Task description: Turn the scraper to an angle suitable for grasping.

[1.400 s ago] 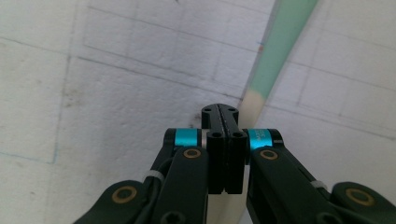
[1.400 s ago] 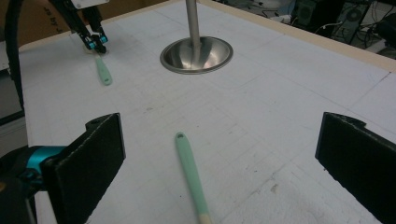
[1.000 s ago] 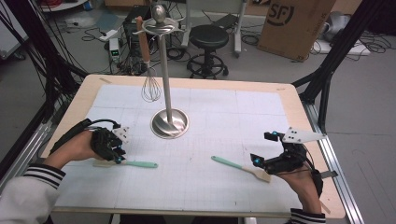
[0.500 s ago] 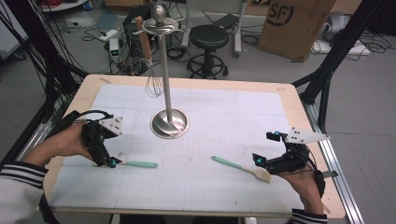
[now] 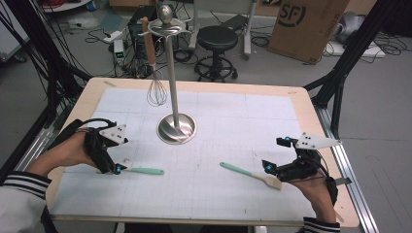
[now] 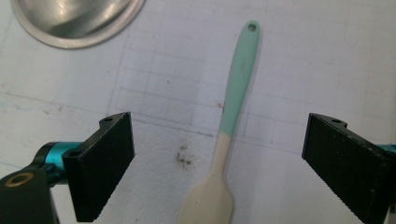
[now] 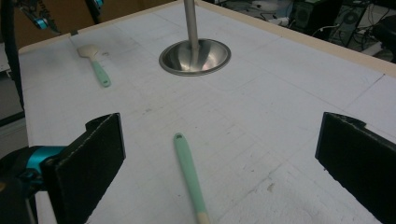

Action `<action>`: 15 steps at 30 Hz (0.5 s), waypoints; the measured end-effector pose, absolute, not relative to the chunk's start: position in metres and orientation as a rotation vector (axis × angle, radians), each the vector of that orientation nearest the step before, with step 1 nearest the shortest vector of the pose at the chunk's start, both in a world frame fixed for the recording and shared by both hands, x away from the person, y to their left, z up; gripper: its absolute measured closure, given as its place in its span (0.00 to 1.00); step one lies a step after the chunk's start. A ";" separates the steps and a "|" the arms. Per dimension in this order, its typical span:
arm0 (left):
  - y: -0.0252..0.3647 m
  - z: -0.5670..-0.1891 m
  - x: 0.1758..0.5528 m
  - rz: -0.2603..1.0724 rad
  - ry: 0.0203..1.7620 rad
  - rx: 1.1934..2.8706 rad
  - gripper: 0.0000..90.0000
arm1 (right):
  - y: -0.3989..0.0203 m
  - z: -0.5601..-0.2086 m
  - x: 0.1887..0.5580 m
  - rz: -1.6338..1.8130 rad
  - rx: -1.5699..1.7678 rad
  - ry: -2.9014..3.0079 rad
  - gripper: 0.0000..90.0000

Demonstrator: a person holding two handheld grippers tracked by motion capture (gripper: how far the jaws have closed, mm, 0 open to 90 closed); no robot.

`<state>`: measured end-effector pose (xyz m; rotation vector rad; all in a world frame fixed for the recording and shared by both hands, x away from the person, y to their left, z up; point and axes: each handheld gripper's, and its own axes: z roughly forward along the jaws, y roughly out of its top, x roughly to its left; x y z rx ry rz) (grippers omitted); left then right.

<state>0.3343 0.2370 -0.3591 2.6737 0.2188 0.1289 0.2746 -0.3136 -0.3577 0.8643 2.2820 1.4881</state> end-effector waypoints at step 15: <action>0.226 -0.391 0.338 0.076 0.154 2.833 0.27 | -0.313 -0.358 0.275 1.489 0.861 2.285 0.00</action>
